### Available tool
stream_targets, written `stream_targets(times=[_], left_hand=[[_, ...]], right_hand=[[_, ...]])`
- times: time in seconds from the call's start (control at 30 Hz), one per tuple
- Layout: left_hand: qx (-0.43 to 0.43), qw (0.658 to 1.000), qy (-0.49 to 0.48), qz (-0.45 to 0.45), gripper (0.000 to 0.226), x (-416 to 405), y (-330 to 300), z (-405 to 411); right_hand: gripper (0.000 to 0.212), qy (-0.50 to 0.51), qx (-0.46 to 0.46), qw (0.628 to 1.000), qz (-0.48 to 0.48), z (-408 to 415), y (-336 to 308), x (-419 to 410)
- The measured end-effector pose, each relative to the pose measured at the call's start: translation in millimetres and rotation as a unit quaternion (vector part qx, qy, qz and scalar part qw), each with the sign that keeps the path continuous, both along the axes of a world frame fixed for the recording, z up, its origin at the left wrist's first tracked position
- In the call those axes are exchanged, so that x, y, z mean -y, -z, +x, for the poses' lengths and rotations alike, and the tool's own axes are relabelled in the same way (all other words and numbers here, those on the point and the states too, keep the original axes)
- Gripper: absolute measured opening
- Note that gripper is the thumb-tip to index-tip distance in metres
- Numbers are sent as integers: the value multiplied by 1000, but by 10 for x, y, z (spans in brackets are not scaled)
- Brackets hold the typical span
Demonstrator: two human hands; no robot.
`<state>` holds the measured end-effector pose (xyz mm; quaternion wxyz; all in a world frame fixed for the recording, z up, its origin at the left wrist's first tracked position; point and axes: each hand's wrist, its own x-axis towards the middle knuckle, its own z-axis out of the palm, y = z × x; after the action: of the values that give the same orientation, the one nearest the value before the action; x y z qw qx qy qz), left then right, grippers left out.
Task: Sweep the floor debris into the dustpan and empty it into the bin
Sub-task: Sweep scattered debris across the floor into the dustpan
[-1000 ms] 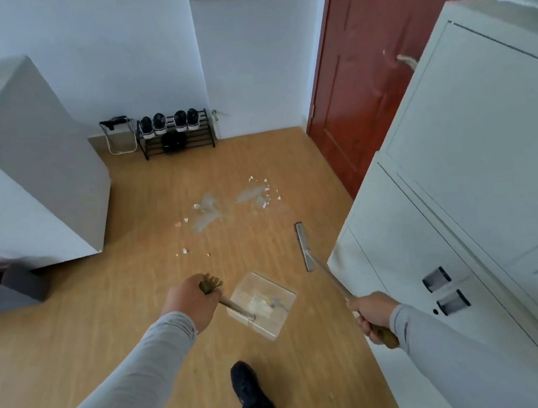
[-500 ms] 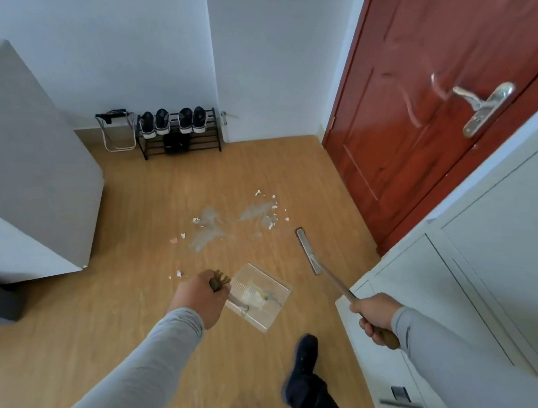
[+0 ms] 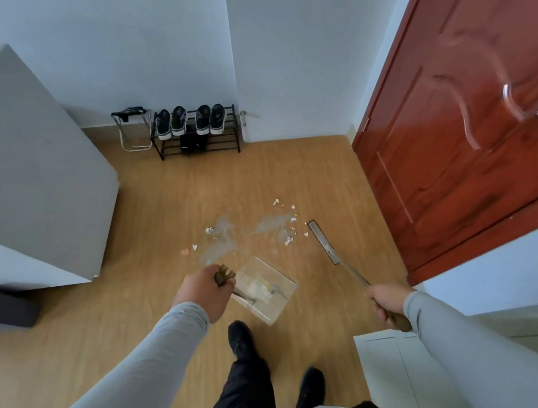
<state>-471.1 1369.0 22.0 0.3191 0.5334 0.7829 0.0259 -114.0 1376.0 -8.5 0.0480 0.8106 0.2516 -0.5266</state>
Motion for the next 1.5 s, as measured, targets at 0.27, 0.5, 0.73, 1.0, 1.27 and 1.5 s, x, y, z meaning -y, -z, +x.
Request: stream_targets(times=[0.27, 0.5, 0.73, 1.0, 1.27, 1.5], left_hand=[[18, 998, 50, -27, 17, -1287, 391, -197], [22, 993, 86, -73, 16, -2109, 726, -301], [15, 990, 93, -101, 17, -2707, 1150, -211], [5, 988, 108, -107, 17, -2972, 1558, -49], [9, 984, 136, -113, 14, -3134, 1530, -50], [6, 984, 135, -116, 24, -3200, 1495, -70]], right_hand=[[32, 22, 30, 999, -23, -281, 45, -1000], [27, 36, 34, 998, -47, -548, 131, -1856], [12, 78, 12, 996, -49, -510, 560, -2650], [30, -55, -22, 993, -104, -708, 994, -2711], [52, -9, -85, 992, -97, 3, 379, -2718], [66, -82, -57, 991, -93, -416, 626, -2804]])
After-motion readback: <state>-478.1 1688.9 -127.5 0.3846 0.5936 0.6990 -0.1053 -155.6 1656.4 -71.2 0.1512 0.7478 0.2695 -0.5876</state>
